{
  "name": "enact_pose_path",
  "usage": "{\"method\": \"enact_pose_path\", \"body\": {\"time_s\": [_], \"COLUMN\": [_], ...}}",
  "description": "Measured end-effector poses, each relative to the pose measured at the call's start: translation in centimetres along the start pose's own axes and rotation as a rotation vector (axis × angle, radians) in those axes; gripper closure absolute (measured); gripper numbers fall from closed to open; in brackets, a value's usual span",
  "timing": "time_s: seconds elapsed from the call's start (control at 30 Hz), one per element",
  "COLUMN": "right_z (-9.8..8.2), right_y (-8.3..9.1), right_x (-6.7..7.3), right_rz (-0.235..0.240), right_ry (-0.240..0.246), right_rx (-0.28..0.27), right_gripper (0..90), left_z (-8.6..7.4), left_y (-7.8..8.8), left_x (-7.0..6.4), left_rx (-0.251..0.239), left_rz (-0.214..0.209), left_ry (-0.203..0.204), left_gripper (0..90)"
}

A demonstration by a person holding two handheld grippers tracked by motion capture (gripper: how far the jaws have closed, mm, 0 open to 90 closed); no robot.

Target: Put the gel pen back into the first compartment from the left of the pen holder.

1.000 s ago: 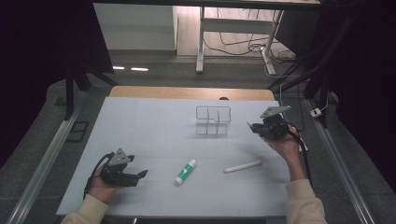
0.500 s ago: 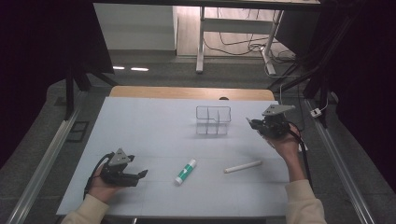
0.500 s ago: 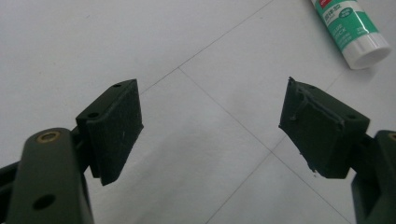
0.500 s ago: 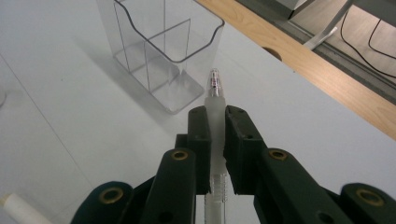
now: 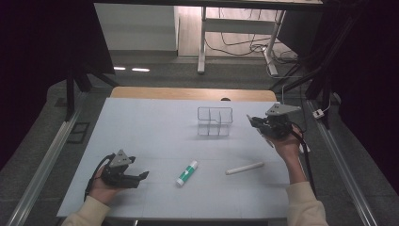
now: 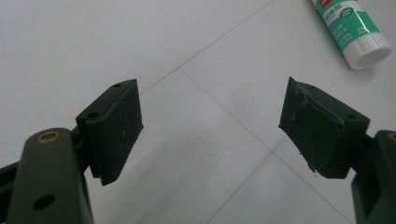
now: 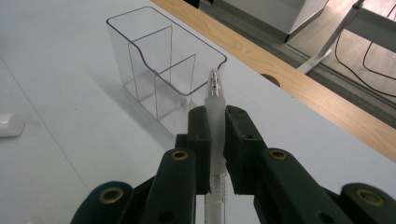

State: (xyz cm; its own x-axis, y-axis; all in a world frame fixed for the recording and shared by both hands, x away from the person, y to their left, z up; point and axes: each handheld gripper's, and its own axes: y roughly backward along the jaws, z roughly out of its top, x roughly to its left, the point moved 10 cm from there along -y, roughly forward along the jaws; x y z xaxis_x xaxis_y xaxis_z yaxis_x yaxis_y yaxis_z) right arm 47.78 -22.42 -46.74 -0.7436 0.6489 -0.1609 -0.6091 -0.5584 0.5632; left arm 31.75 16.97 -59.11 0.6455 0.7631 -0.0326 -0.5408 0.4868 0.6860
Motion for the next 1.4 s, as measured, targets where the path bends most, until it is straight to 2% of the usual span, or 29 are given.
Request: {"method": "enact_pose_path", "body": {"time_s": [0.3,0.5,0.87,1.4], "right_z": [0.9,1.5,2.1,3.3], "right_y": [0.0,-0.3,-0.4,-0.8], "right_x": [0.9,1.7,2.0,3.2], "right_rz": [0.005,0.024,0.011,0.023], "right_ry": [0.007,0.01,-0.003,0.001], "right_rx": [-0.03,-0.054,-0.09,-0.135], "right_gripper": [80.7,80.7,80.7,80.7], "left_z": [0.0,0.0,0.0,0.1], "left_y": [0.0,0.0,0.0,0.0], "left_x": [0.0,0.0,0.0,0.0], "left_rx": [-0.001,-0.003,-0.002,-0.002], "left_rz": [0.001,0.001,0.001,0.003], "left_ry": [-0.001,0.001,0.001,0.003], "left_gripper": [21.1,21.1,21.1,21.1]}}
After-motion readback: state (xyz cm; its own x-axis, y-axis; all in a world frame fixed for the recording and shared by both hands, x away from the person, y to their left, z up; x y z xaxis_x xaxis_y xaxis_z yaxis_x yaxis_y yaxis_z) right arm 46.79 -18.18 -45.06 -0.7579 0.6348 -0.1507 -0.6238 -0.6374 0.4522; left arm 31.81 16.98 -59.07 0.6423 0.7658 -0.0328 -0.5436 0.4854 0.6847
